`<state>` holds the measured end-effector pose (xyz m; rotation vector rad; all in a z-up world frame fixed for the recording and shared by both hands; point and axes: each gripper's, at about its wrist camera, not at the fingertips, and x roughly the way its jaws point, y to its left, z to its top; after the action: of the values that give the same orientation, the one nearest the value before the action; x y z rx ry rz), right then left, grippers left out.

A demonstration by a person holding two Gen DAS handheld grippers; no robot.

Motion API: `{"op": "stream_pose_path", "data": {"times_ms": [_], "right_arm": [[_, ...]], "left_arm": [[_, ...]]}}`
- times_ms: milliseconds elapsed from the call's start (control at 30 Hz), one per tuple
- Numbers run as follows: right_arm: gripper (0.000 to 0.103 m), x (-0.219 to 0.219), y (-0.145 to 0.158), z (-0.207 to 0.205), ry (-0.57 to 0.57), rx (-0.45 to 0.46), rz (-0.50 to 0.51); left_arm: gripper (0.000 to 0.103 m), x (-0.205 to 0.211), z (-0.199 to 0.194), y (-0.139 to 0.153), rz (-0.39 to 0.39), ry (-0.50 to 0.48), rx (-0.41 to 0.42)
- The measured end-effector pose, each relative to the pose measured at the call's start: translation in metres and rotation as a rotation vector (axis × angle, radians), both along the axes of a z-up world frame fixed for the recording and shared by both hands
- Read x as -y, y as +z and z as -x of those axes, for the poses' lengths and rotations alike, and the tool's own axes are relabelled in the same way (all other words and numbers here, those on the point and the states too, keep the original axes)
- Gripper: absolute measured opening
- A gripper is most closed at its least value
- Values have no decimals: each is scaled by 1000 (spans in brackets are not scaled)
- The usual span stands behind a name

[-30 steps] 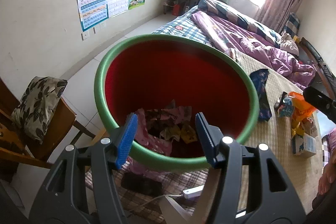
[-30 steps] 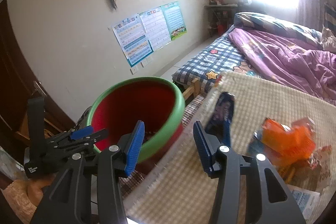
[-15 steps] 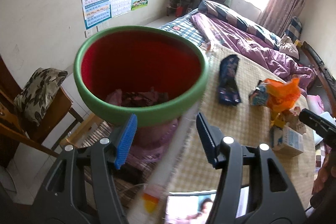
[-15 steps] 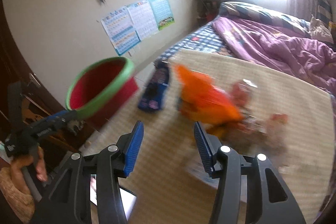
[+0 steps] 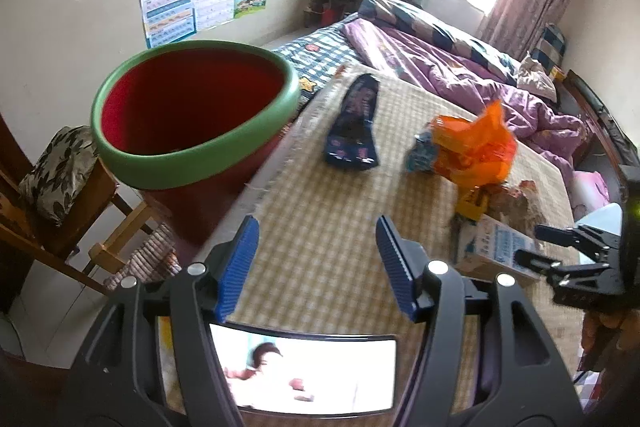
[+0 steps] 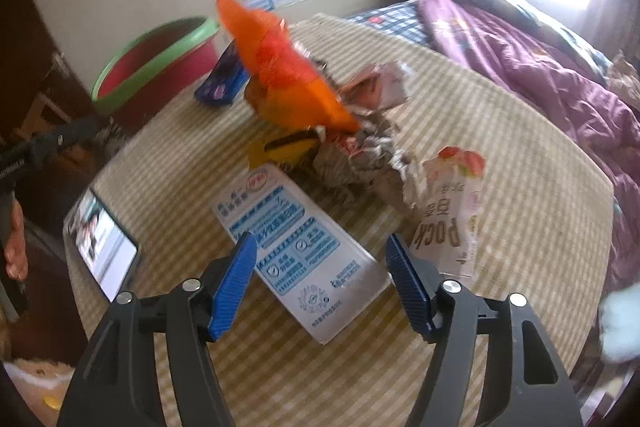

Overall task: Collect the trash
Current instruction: 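Lower the left gripper onto the blue Oreo wrapper and grasp it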

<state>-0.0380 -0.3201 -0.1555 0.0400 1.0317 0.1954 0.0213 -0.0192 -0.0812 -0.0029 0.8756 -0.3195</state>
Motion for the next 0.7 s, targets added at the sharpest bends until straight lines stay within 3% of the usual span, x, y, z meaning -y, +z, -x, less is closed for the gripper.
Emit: {"op": "stream_pose_path", "data": {"times_ms": [167,333,700], "right_arm": [[79,-2,-8,-4,78,-31,-8],[80,-7,-11,-4,145,-53,-13],[80,9,-18,3,68,-40,-70]], "left_arm": [[59,17,-1,3,-7,-8,5],[60,30,-12,-1,-17,-16,-6],[60,66,-97,-31,-69,-9,-63]]}}
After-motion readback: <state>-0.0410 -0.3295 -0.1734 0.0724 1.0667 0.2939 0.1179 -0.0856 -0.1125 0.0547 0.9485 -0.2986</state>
